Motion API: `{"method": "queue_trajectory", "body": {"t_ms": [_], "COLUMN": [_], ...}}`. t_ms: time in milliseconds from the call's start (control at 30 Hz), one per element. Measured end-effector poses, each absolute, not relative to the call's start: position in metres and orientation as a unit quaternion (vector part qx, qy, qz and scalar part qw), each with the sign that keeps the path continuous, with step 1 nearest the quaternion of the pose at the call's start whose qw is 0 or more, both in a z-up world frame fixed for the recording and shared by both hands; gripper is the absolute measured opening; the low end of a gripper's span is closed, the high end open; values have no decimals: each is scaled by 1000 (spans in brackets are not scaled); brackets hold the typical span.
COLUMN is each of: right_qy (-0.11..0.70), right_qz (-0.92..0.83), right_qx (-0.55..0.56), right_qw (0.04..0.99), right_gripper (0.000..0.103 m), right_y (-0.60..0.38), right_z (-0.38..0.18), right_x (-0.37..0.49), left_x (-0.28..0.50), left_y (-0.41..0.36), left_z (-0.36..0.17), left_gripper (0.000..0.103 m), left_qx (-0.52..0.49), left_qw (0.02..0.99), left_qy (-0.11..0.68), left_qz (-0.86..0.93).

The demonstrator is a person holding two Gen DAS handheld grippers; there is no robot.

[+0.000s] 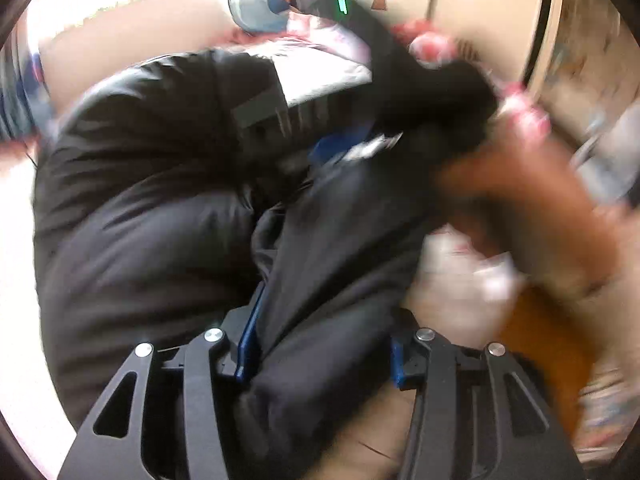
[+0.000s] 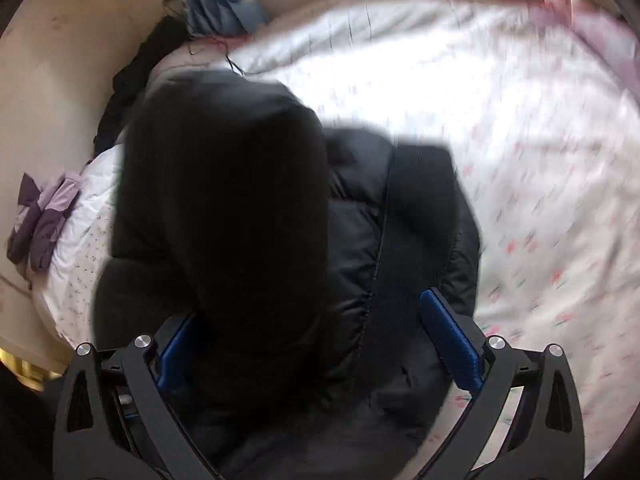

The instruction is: Fold large clothes

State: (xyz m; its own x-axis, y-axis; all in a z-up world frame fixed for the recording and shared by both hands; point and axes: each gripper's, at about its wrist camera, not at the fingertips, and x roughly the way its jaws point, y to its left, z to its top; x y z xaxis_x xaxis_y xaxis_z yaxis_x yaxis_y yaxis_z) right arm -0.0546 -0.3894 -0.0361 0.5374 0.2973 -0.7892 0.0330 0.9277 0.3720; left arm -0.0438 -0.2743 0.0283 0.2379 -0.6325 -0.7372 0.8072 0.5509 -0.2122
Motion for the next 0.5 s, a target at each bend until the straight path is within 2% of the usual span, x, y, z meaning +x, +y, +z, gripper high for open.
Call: {"method": "queue_trajectory", "body": {"t_ms": [67, 100, 167, 233, 367, 433, 500], "right_qy": [463, 460, 464, 468, 426, 427, 441], "right_qz": [75, 79, 84, 73, 29, -3, -16], "right_qx": [191, 204, 212, 208, 142, 119, 147], "right_qw": [862, 861, 856, 856, 893, 896, 885], "right_gripper": [96, 96, 96, 96, 96, 96, 96], "right_y": [-390, -391, -392, -393, -384, -387, -402], "right_z": [-54, -61, -66, -56, -11, -10, -32], "right_x": [-65, -69, -69, -68, -66, -59, -55], "left_x": [-41, -29, -8, 13, 26, 13, 5], "left_y": [-248, -229, -224, -224, -256, -274, -283], "left_z": [46, 59, 72, 71, 16, 5, 4], "left_gripper": [49, 55, 69, 70, 70, 70, 70], "left_qx": [39, -11, -43, -42, 11, 48, 49], "left_qw": [767, 772, 797, 810, 808, 818, 816], "left_qy": [416, 406, 386, 388, 425, 409, 407], "left_qz": [-487, -490, -463, -437, -407, -402, -408]}}
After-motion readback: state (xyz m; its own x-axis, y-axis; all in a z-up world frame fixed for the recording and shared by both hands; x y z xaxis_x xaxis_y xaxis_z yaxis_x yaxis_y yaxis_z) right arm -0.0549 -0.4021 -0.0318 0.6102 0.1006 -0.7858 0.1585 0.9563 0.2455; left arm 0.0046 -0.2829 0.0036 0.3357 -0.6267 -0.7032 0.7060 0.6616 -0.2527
